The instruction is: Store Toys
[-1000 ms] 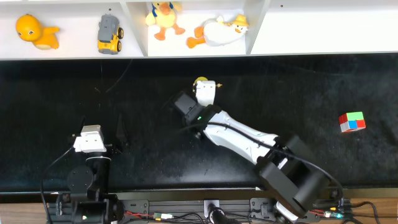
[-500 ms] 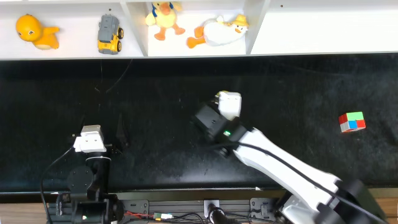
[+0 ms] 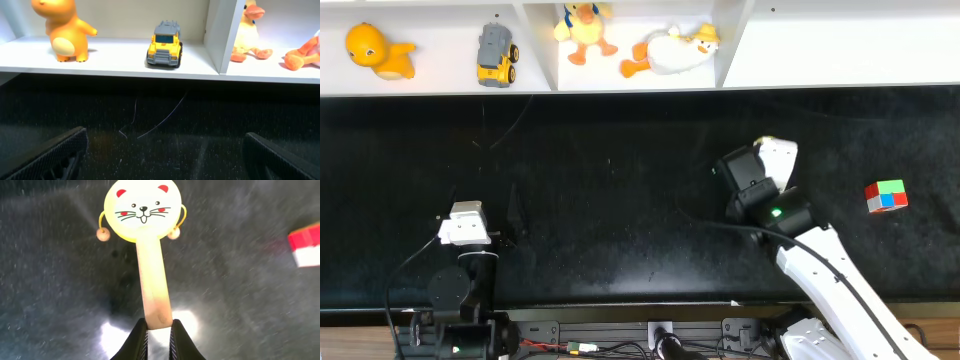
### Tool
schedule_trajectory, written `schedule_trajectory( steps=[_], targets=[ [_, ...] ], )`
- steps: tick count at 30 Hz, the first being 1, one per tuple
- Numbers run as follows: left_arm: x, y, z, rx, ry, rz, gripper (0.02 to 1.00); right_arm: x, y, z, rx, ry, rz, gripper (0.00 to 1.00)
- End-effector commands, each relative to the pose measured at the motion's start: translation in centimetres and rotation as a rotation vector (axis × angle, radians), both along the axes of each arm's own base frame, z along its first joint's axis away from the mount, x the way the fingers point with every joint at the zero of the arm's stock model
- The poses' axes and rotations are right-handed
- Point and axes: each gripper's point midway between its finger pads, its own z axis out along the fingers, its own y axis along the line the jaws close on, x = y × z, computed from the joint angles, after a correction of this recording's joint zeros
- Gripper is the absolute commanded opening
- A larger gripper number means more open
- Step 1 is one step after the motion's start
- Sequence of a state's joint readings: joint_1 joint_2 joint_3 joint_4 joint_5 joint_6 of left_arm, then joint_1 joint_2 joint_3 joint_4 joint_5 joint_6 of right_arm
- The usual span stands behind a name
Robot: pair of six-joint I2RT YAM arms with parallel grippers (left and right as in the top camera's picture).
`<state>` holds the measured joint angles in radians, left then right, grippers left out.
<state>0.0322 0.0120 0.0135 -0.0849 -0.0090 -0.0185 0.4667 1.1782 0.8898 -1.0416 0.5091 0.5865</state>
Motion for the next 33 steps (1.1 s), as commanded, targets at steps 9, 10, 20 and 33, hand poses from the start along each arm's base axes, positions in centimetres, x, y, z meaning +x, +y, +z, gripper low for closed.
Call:
schedule_trajectory(
  steps=[9,10,20,33],
  targets=[
    [0.0,0.2,0.0,0.016,-0.005,0.009,0.998,8.3,-3.4,6.6,-0.191,-0.131,0.101,0.042],
    [0.0,0.2,0.0,0.016,-0.005,0.009,0.998,8.9,-3.7,6.7,-0.194,-0.135,0.102,0.042],
    [0.0,0.2,0.0,0.016,-0.005,0.009,0.998,16.1,-5.4,4.8,-0.142,-0.136,0.268,0.045],
    [0.0,0.2,0.0,0.016,-0.005,0.009,0.998,23.6,-3.8,3.6,-0.076,-0.177,0.428,0.042]
  ],
)
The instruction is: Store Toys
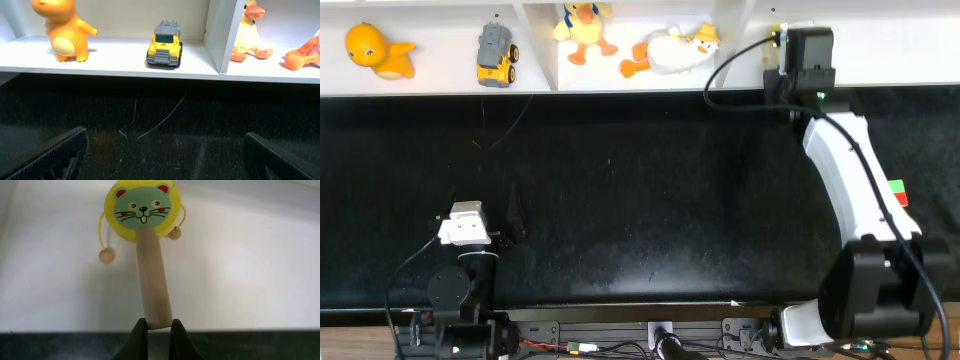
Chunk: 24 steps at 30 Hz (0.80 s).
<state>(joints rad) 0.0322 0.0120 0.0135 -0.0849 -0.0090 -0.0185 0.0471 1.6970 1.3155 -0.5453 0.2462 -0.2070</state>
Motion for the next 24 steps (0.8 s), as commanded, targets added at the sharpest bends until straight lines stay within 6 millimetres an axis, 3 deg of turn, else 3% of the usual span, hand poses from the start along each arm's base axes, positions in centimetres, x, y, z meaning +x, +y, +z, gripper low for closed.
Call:
schedule_trajectory(
  steps=[1,6,18,24],
  targets=[
    [0.0,0.2,0.0,0.016,-0.005,0.009,0.998,2.9,1.8,0.7,0.052,-0.027,0.096,0.042],
    [0.0,0.2,0.0,0.016,-0.005,0.009,0.998,4.2,2.7,-0.5,0.086,-0.007,0.125,0.042],
    [0.0,0.2,0.0,0.016,-0.005,0.009,0.998,4.2,3.1,-2.4,0.125,0.033,0.12,0.045],
    [0.0,0.2,0.0,0.016,-0.005,0.009,0.998,3.9,3.0,-2.3,0.149,0.035,0.091,0.34]
  ],
)
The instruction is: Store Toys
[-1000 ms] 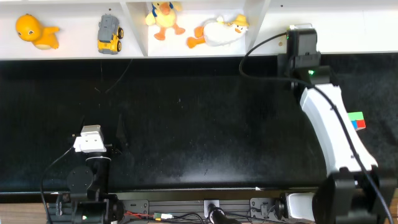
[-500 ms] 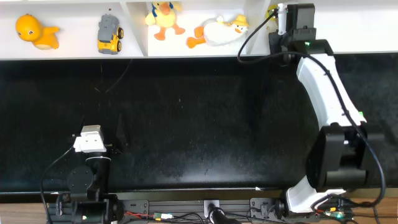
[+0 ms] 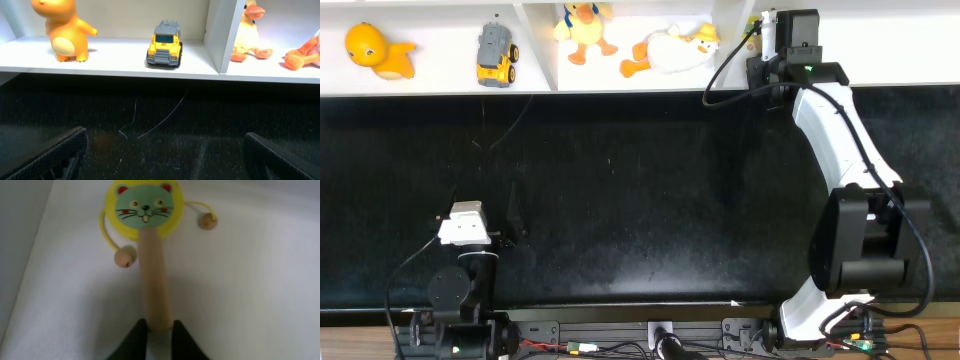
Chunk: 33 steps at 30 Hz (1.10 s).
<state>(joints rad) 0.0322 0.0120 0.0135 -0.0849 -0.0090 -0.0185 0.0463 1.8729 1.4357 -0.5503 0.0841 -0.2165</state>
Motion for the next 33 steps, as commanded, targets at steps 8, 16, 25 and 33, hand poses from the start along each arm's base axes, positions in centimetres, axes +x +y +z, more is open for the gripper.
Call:
schedule_trajectory(
  steps=[8,16,25,33],
  targets=[
    [0.0,0.2,0.0,0.016,-0.005,0.009,0.998,-1.8,-3.1,3.4,0.037,-0.003,-0.089,0.996],
    [0.0,0.2,0.0,0.016,-0.005,0.009,0.998,-7.6,-4.1,4.0,0.011,0.021,-0.089,0.993],
    [0.0,0.2,0.0,0.016,-0.005,0.009,0.998,-18.4,-4.9,4.2,-0.057,0.063,-0.126,0.996],
    [0.0,0.2,0.0,0.016,-0.005,0.009,0.998,-22.4,-4.7,4.7,-0.057,0.116,-0.124,0.996]
  ],
)
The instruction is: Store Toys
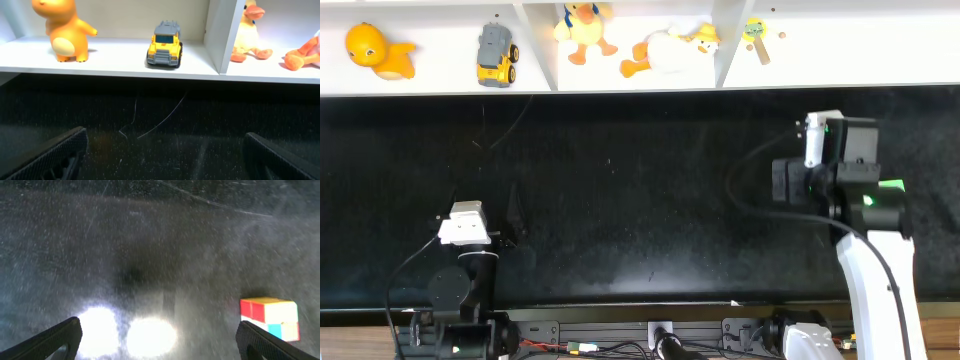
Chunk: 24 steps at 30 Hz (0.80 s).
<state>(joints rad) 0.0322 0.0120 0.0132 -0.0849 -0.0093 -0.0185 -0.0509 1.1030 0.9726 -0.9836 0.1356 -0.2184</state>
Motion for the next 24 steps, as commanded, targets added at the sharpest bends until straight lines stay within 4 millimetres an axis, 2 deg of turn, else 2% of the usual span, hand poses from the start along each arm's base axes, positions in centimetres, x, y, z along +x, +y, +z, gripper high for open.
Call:
schedule_trajectory(
  steps=[1,6,7,9,12,15,18,19,23,24],
  targets=[
    [0.0,0.2,0.0,0.016,-0.006,0.009,0.998,-0.2,-0.1,0.3,-0.014,-0.008,0.001,0.996],
    [0.0,0.2,0.0,0.016,-0.006,0.009,0.998,-0.1,0.0,0.2,-0.001,-0.007,0.0,0.996],
    [0.0,0.2,0.0,0.016,-0.006,0.009,0.998,0.1,0.6,0.2,0.033,-0.021,0.009,0.996],
    [0.0,0.2,0.0,0.016,-0.006,0.009,0.998,2.0,1.6,1.2,0.082,-0.104,0.045,0.993],
    [0.0,0.2,0.0,0.016,-0.006,0.009,0.998,1.6,0.9,1.0,0.078,-0.089,0.019,0.996],
    [0.0,0.2,0.0,0.016,-0.006,0.009,0.998,0.4,-1.5,0.3,0.081,-0.045,-0.071,0.996],
    [0.0,0.2,0.0,0.016,-0.006,0.009,0.998,-1.4,-5.0,-0.2,0.071,-0.002,-0.176,0.998],
    [0.0,0.2,0.0,0.016,-0.006,0.009,0.998,-2.7,-6.9,-0.5,0.046,0.031,-0.149,0.996],
    [0.0,0.2,0.0,0.016,-0.006,0.009,0.998,-5.2,-10.3,-0.8,-0.001,0.072,-0.098,0.996],
    [0.0,0.2,0.0,0.016,-0.006,0.009,0.998,-6.2,-12.1,-0.7,-0.019,0.067,-0.1,0.996]
  ],
)
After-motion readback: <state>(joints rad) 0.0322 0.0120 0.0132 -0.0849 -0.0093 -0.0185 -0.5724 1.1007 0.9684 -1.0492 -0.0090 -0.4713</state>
